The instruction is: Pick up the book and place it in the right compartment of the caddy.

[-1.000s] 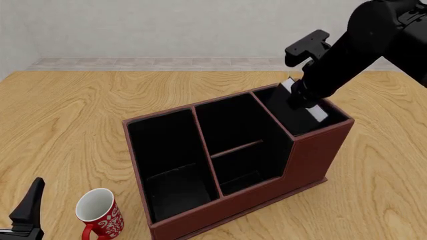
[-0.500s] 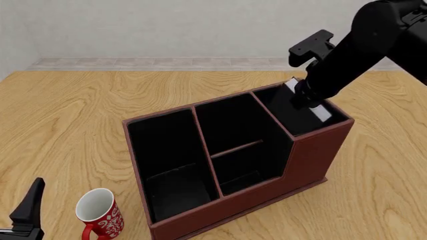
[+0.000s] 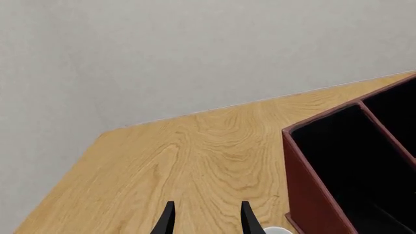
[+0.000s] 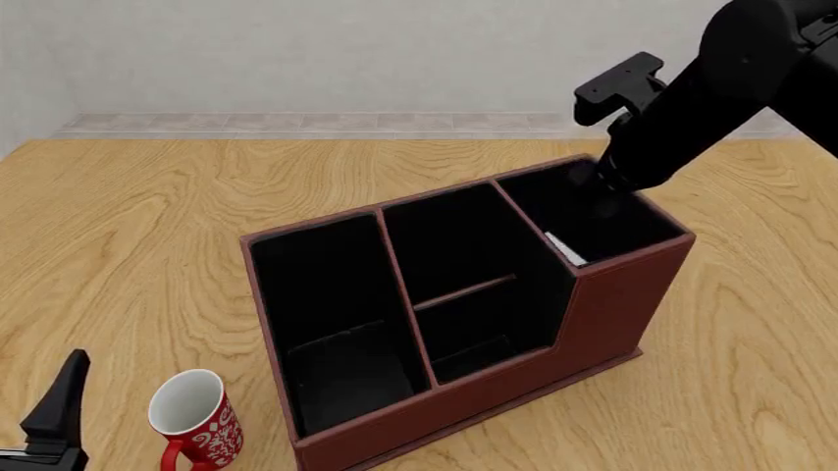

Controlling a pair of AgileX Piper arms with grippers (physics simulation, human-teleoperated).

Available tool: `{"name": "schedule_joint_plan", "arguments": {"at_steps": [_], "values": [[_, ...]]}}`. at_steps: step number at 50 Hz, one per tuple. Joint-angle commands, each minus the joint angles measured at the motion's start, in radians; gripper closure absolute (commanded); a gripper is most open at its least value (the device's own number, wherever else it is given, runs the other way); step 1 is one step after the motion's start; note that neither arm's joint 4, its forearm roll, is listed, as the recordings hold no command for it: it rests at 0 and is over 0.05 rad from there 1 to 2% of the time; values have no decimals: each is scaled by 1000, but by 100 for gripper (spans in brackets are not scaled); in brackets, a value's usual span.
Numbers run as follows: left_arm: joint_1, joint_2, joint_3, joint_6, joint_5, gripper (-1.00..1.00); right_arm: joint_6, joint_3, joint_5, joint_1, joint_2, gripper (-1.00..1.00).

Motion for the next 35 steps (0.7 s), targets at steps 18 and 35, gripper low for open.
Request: {"name": "schedule_joint_plan", "arguments": {"at_steps": [18, 35], "values": [[-2, 0, -3, -3, 0, -100, -22, 10, 13, -14, -55, -100], [-12, 0, -16, -11, 3, -100, -53, 45, 14, 19, -171, -100]]}}
